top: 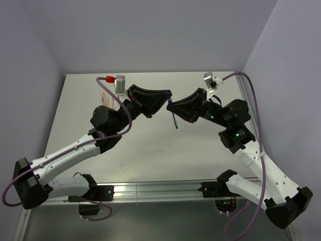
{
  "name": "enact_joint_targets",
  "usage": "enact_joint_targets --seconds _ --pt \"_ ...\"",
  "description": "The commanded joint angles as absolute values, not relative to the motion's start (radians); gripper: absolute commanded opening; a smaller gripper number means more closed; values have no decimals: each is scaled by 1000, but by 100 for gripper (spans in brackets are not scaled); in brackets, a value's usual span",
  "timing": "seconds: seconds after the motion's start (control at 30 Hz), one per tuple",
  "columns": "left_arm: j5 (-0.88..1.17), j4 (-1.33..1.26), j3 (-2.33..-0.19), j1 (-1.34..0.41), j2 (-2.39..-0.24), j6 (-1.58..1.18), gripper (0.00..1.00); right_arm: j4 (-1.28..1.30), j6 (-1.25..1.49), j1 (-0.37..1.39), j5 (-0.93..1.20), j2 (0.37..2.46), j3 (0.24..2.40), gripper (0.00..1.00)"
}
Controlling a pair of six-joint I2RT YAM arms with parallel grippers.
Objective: Insert the pens into the pen caps
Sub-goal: Insert the pen cap onto the pen.
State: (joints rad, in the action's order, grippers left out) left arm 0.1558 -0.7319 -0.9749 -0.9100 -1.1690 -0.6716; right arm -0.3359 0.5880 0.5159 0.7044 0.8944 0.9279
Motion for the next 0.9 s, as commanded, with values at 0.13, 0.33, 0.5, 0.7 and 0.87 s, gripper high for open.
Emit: enact_joint_targets --seconds 0.13,0.33,0.5,0.7,0.87 --pt "269 -433 -937 -983 -1223 -649 0 -476 568 494 515 899 1049 0" --pt "152 -396 -1011 -954 -1239 -638 0 -404 552 494 549 907 1026 0" --pt "152 -397 -1089 -873 -1281 -646 0 -353 529 494 563 896 993 17" --pt "183 -356 -1181 -824 -1331 -623 0 -272 491 494 540 874 971 37" --pt "163 -327 -1238 -784 -1376 -626 0 -192 462 494 512 870 948 42"
